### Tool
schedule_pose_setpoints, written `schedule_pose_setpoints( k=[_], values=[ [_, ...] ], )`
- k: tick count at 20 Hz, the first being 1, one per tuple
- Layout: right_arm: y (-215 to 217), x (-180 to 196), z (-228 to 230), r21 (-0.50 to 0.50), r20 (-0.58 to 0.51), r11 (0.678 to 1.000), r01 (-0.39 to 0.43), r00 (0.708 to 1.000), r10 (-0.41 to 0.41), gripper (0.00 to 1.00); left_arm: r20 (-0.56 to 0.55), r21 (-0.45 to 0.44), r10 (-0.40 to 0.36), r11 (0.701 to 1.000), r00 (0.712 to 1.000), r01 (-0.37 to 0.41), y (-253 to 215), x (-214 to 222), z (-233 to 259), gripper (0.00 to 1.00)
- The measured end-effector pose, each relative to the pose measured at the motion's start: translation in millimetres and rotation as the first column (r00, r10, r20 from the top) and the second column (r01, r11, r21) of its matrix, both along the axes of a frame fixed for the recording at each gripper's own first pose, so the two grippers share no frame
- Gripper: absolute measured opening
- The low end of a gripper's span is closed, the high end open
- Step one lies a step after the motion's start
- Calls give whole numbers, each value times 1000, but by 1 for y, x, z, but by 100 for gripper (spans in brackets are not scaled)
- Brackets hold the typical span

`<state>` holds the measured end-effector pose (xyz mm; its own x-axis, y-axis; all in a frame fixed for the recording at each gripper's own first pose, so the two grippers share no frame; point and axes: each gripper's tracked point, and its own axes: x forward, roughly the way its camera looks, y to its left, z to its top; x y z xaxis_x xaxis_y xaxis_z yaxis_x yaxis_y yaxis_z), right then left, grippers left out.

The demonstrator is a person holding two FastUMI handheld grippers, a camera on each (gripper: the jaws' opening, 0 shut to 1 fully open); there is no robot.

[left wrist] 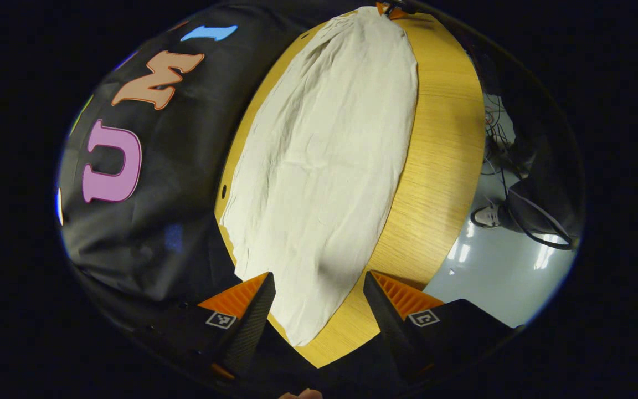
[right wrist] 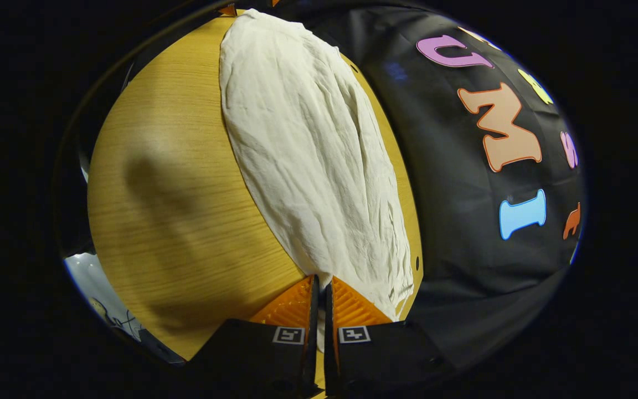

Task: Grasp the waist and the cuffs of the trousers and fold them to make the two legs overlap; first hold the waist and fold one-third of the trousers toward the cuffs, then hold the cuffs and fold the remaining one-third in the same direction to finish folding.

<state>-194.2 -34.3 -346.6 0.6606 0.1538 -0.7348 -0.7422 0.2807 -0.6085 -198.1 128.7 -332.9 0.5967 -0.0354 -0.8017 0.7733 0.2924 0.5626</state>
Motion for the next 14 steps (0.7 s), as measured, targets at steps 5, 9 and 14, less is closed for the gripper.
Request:
schedule_pose_setpoints(
  k=[5, 9, 14],
  values=[
    [0, 2, 0, 1, 8, 1000, 5, 1000, -5, 8, -11, 29, -31, 999, 999, 31, -1, 18, -10, 87],
    [0, 1, 0, 1, 10, 1000, 8, 1000, -8, 8, -31, 48, -38, 998, 999, 40, -1, 29, -18, 67],
    [-1, 1, 0, 5, 5, 1000, 5, 1000, -5, 8, -80, 53, -14, 998, 997, 19, -2, 26, -30, 35]
  ],
)
